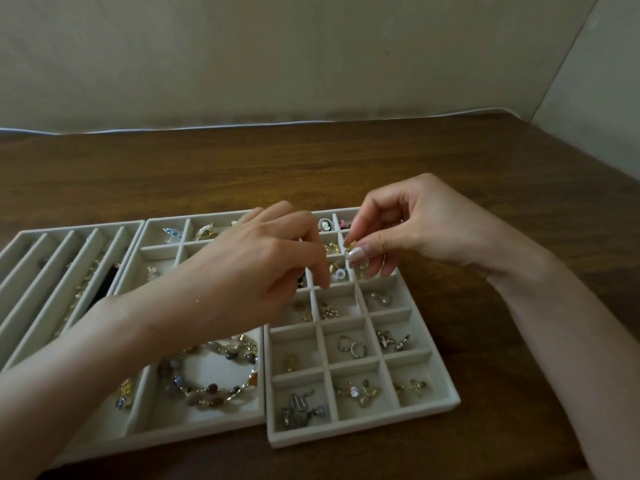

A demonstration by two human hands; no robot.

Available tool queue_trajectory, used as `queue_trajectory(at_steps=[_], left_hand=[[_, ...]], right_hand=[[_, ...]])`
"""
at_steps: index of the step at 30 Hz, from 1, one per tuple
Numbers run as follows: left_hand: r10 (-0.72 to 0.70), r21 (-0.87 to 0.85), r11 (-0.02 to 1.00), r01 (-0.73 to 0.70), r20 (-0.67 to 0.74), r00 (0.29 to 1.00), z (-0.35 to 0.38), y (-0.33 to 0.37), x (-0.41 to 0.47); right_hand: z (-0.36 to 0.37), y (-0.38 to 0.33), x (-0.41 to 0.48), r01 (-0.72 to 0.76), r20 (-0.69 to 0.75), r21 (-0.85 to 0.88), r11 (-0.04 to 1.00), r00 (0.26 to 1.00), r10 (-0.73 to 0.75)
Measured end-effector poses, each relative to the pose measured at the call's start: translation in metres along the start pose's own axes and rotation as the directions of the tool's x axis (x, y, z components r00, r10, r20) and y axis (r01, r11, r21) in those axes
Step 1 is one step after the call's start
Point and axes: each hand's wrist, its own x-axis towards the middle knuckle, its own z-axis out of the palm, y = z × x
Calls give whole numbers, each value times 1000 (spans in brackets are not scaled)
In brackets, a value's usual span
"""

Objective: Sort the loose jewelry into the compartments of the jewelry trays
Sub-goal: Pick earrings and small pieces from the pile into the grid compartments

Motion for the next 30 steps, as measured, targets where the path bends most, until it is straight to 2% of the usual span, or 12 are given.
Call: queue_trajectory(at_steps=[5,12,23,30], left_hand=[[-81,-30,996,79,-65,995,1,-4,-5],[-124,-28,992,123,-58,991,2,-3,-13],[-126,-19,992,125,-61,990,5,-5,-15],[-93,-24,996,91,-66,994,5,-3,-15]], right_hand=[[0,0,0,-24,51,-30,999,998,26],[4,-3,0,-26,52,-126,992,998,33],[18,-5,-4,33,219,-249,968,976,24],[23,-9,-7,83,229,-392,916,973,10]])
